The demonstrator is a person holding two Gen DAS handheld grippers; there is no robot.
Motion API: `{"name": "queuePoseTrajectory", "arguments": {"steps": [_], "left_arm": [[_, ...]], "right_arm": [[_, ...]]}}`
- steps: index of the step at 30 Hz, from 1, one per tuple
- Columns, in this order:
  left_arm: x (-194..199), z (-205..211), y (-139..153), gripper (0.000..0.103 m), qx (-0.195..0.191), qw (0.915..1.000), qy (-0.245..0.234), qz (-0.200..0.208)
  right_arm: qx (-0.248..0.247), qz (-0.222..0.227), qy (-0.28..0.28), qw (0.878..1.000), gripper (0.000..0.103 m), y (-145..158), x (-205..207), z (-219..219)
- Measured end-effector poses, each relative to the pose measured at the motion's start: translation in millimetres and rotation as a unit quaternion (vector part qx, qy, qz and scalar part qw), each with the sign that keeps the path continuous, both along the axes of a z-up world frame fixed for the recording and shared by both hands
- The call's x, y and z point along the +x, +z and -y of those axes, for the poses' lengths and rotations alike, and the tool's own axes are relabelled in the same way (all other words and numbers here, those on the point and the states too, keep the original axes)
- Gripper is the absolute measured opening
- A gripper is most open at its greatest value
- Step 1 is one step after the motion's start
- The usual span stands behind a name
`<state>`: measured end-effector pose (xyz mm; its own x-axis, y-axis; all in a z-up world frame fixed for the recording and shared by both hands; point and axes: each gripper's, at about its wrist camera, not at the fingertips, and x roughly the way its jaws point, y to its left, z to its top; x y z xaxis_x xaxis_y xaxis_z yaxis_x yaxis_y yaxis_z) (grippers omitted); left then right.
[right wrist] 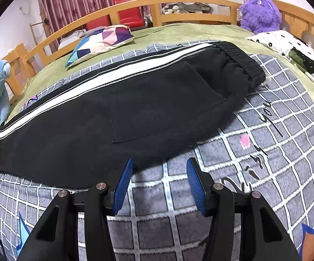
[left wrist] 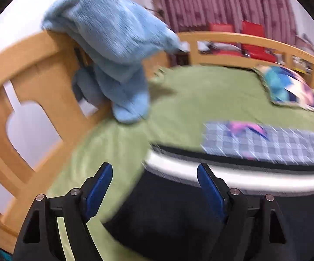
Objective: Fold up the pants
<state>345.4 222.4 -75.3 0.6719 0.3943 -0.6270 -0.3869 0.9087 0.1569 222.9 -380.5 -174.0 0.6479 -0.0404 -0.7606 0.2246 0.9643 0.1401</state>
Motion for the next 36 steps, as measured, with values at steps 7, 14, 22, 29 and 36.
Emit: {"name": "queuePoseTrajectory", "arguments": {"steps": [7, 14, 22, 29, 36], "left_arm": [[-95.3, 22.7, -75.5, 0.079, -0.232, 0.9693, -0.078, -0.021], [-98.1, -0.5, -122.3, 0.08, -0.344, 0.9363, -0.066, -0.02], [-58.6, -36.6, -136.9, 0.081, -0.424, 0.9046, -0.005, 0.043], [-32.6, -53.6, -134.5, 0.013, -0.396, 0.9159, 0.057, 0.033], [-79.2, -45.9, -52.3, 0.011, -0.364, 0.9297, -0.012, 0.055]], "right_arm": [[0.016, 0.001, -0.029, 0.999, 0.058, 3.6, -14.3, 36.3], [0.084, 0.018, -0.051, 0.995, 0.065, -4.7, 11.8, 80.3], [0.184, 0.027, -0.082, 0.979, 0.066, -33.5, 89.1, 119.4], [0.194, 0.01, -0.106, 0.975, 0.019, -28.2, 131.1, 137.5], [0.159, 0.08, -0.067, 0.982, 0.012, 75.8, 70.1, 129.1]]}}
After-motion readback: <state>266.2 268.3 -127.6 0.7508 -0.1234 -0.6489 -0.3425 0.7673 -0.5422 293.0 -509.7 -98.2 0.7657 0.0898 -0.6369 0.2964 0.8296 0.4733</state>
